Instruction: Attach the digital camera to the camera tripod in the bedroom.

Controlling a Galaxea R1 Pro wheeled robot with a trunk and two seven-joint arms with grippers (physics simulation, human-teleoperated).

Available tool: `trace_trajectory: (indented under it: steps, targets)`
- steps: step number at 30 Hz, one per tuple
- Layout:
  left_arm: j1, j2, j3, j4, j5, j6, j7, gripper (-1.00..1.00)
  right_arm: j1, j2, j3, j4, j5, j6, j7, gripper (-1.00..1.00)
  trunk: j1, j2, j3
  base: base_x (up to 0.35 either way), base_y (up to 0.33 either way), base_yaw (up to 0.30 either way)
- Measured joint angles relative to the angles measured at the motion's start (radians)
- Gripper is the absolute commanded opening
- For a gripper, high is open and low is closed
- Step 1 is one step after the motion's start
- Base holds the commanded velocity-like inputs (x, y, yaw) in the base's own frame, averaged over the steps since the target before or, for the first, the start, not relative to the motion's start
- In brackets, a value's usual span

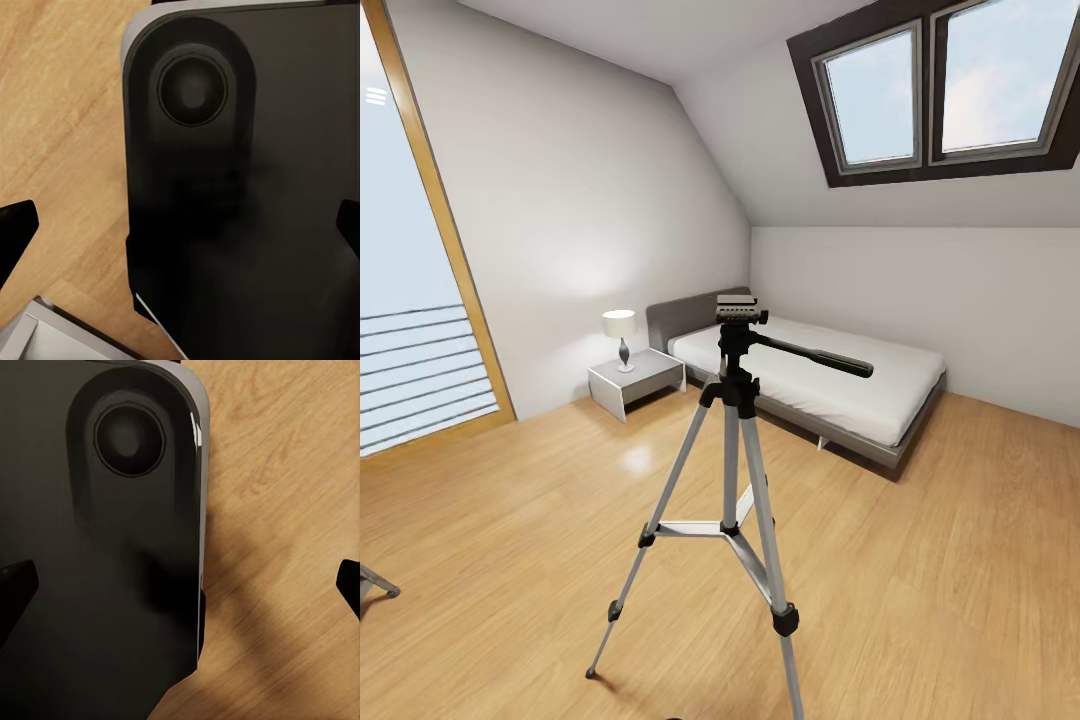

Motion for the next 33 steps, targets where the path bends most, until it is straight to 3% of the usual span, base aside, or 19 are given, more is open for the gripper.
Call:
trace_trajectory:
  steps: [26,33]
  targets:
    - [0.0,-0.005,0.002,0.011,0.0,0.006,0.003,1.0,0.0,0.0,0.001,0.0,0.0,0.001,0.0,1.0,0.0,0.0,0.0,0.0,0.0,0.0]
    - [0.0,0.014,0.001,0.039,0.0,0.006,0.0,1.0,0.0,-0.033,-0.002,0.0,0.0,0.001,-0.005,1.0,0.0,0.0,0.0,0.0,0.0,0.0]
